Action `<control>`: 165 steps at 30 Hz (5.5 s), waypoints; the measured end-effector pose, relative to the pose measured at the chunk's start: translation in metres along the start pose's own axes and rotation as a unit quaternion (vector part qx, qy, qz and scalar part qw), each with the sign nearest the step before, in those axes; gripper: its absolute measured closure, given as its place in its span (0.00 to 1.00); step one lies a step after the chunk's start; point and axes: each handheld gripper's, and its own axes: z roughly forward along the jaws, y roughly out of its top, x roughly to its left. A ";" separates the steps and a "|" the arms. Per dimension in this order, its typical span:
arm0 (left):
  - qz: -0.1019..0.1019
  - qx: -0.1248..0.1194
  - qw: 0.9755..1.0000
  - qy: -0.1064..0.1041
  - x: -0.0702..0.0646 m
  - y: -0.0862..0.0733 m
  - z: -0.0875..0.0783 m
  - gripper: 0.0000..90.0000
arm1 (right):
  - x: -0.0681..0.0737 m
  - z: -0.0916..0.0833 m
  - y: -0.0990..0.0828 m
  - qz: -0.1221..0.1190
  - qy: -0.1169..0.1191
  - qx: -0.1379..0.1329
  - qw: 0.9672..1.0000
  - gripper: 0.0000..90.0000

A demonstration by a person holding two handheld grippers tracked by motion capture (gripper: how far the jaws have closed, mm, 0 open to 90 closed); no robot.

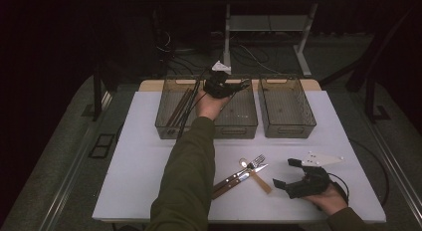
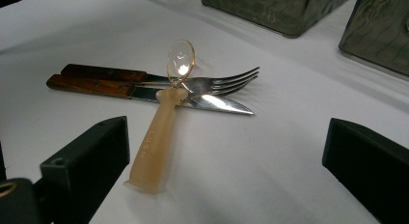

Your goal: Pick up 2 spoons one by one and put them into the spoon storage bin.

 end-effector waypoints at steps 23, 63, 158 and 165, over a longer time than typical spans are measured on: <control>0.027 0.055 0.998 -0.029 -0.017 -0.016 -0.005 0.44 | 0.000 0.001 0.002 -0.002 0.003 -0.001 1.000 0.03; 0.039 0.034 0.997 -0.059 -0.047 -0.175 -0.147 0.00 | -0.001 0.004 0.001 -0.002 -0.004 0.010 1.000 0.03; 0.041 0.048 0.996 -0.064 -0.055 -0.208 -0.173 0.00 | 0.042 0.037 0.016 -0.066 -0.014 0.143 0.987 0.81; 0.039 0.045 0.996 -0.062 -0.055 -0.208 -0.173 0.00 | 0.036 0.031 0.019 -0.058 -0.011 0.123 0.991 0.81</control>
